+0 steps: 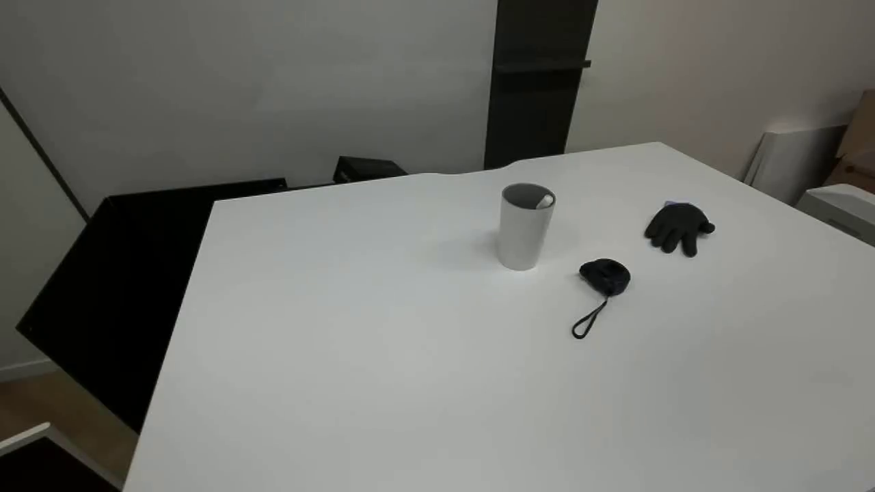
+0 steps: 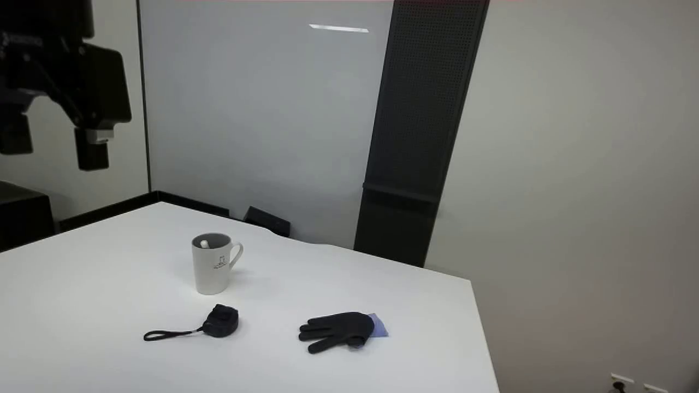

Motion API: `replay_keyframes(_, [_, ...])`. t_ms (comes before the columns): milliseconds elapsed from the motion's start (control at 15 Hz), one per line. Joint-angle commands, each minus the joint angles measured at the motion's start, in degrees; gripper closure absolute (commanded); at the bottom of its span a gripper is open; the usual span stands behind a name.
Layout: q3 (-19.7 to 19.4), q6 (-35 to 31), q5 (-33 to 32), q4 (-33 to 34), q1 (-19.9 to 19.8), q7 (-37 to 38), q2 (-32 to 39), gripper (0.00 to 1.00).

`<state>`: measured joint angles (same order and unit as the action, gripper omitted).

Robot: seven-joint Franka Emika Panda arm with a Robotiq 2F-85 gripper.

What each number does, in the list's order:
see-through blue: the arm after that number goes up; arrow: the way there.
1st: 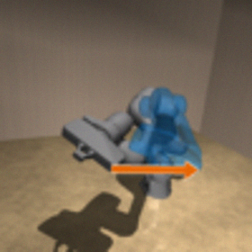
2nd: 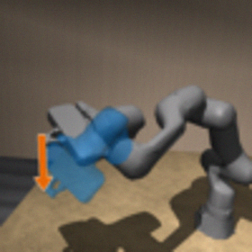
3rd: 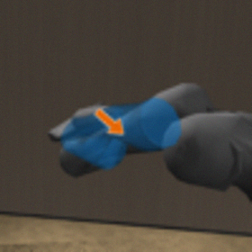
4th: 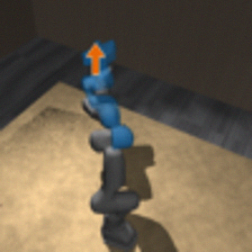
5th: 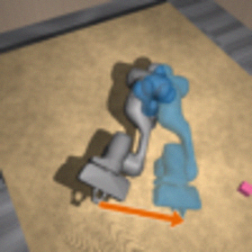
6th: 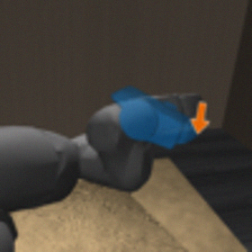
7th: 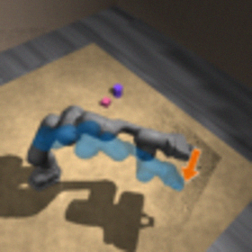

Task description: Take the black marker out of the mug and place it on the table

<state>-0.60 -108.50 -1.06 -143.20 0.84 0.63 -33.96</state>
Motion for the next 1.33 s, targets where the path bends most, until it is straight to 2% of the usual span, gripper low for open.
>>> replay_keyframes(0, [0.3,0.13,0.18,0.11,-0.33,-0.14,0.02,0.0])
replay_keyframes(333, [0.16,0.09,0.21,0.32,-0.07,-0.93,0.43,0.0])
replay_keyframes(600, [0.61,-4.65,-1.76,1.01,-0.57,-1.21,2.95,0.0])
replay_keyframes(867, [0.06,-9.6,-2.13,3.66,-0.35,-3.06,8.07,0.0])
replay_keyframes(1267, [-0.09,-14.62,-3.75,11.48,-0.45,-6.31,17.57,0.0])
